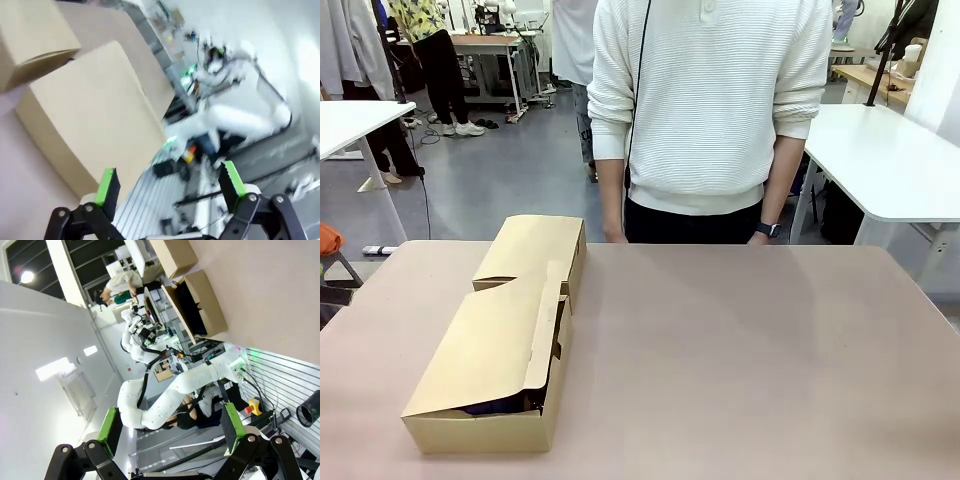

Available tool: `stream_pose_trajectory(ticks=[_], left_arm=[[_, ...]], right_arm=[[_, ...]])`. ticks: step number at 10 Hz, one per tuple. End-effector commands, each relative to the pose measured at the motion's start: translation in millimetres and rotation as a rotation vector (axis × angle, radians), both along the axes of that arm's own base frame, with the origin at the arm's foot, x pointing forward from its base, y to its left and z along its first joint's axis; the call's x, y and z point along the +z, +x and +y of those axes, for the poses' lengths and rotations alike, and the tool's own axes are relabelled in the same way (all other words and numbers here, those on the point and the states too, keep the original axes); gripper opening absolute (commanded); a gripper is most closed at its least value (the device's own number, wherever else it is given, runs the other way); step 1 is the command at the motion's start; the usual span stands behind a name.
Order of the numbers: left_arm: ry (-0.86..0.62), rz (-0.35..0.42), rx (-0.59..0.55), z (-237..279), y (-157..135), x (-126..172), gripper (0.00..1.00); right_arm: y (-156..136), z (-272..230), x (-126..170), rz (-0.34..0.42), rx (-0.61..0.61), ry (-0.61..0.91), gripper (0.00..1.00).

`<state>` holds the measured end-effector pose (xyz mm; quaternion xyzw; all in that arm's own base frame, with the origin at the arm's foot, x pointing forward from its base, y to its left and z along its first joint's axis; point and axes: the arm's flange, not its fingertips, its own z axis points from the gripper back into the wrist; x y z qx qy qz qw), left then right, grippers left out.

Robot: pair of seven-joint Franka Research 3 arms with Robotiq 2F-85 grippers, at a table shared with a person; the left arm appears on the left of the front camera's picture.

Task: Place items inside the box.
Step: Close the lid of the Mailer Box closest to the robot.

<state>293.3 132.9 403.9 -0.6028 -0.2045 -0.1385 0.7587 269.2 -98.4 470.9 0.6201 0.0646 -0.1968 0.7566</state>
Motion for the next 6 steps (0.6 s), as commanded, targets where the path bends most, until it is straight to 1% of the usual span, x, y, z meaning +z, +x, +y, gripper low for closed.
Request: stream_pose_trajectory(ticks=[1,6], left_arm=[[0.086,-0.109,-0.1,-10.2,-7.2,14.6,1.0],[0.086,-0.109,-0.1,-10.2,-7.2,14.6,1.0]], right_arm=[[0.4,1.5,5.7,0.006,-0.011,0.02,1.0],[0.4,1.5,5.7,0.006,-0.011,0.02,1.0]])
